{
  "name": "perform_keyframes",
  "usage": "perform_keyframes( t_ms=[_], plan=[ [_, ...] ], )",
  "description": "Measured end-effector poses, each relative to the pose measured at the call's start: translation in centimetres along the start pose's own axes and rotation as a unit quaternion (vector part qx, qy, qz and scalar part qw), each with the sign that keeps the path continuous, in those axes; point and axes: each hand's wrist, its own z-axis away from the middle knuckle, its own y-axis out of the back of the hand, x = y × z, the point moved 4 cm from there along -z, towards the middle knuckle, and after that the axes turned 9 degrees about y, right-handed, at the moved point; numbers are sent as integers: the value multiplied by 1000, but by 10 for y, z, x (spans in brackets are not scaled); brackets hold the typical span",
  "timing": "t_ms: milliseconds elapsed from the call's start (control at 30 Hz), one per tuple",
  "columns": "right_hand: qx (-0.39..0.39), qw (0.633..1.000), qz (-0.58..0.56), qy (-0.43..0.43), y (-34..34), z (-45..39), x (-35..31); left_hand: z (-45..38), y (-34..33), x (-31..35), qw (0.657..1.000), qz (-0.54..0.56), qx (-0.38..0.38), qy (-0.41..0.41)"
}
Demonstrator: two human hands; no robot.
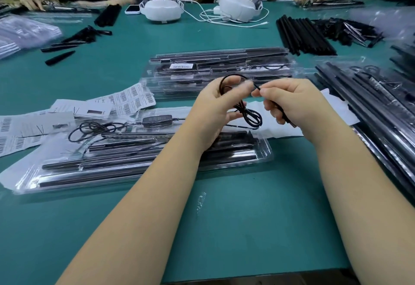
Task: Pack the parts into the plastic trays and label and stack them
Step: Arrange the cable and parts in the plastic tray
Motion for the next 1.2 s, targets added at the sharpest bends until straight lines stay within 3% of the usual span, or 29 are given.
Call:
perform_keyframes(
  t_ms=[100, 200, 333, 500, 600, 667, 767, 933, 1100, 1133, 1200],
  plan=[
    [19, 999, -28, -10, 2, -1, 1, 2, 0, 5, 991, -97, 51, -75],
    [0, 998, -56, -2, 4, 0, -1, 4, 8, 10, 979, -120, 136, -93],
    [-58, 998, -20, -5, -2, 1, 2, 0, 22, 4, 990, 5, 143, 20],
    [-70, 997, -3, -15, -3, 0, 9, -3, 28, 0, 972, 169, 124, 102],
    [-89, 985, 141, 37, -4, -3, 11, -4, 30, -1, 963, 215, 112, 119],
    [-96, 956, 269, 72, -9, -6, 13, -5, 30, -1, 960, 224, 110, 125],
    [-104, 930, 337, 101, -15, -6, 12, -6, 32, -2, 959, 229, 112, 126],
    [-109, 945, 287, 117, -14, -6, 13, -6, 23, 0, 982, 160, 54, 82],
    [-78, 989, 118, 44, -7, -6, 20, -3, 5, 0, 962, 259, -33, 83],
    [-91, 992, 86, 34, -8, -6, 20, -3, 3, -1, 971, 224, -38, 80],
    [-132, 990, 38, 25, -11, -3, 19, -2, -1, -3, 996, 56, -52, 45]
  ],
)
